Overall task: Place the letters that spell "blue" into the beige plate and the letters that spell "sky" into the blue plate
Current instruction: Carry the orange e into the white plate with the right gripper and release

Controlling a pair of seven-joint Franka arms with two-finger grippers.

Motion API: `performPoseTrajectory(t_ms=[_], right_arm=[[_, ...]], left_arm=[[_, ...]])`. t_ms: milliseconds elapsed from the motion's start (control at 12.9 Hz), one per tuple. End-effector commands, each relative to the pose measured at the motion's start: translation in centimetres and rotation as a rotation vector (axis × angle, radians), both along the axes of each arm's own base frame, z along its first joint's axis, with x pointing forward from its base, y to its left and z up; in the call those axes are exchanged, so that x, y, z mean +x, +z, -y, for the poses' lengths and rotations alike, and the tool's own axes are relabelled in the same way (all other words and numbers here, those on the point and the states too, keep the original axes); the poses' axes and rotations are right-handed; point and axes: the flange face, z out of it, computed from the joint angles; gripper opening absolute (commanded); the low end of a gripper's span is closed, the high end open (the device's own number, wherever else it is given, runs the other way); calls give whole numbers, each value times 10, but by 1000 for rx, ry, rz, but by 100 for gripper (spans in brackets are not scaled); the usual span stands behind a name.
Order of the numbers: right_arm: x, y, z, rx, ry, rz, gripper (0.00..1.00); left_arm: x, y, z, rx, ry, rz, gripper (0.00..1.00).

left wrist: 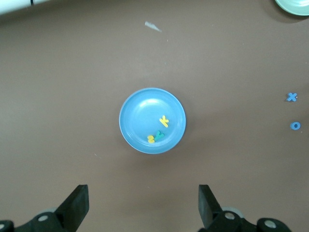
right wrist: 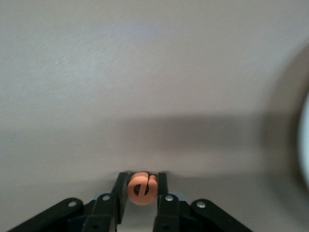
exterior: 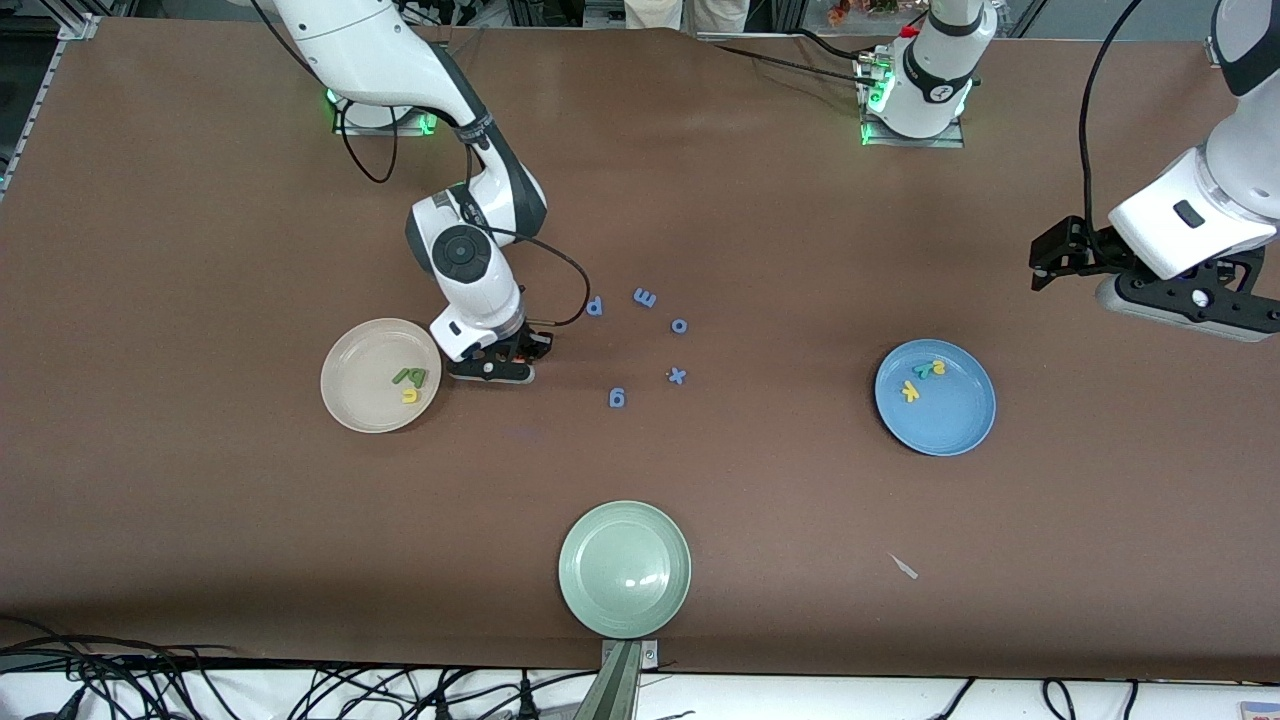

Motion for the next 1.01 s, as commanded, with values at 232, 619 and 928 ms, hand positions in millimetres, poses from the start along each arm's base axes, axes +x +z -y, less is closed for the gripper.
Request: performPoseTrajectory(t_ms=[232,619,928], right_arm=[[38,74,111,-93,199,-112,15],[-1,55,149,-62,169,-75,100],[22,90,137,-56,172,-87,100]], left_arm=[[-31,-8,-8,-46,145,82,100],[-25,-9,-26,-41,177,57,100],[-27,-7,-25,-38,182,46,100]])
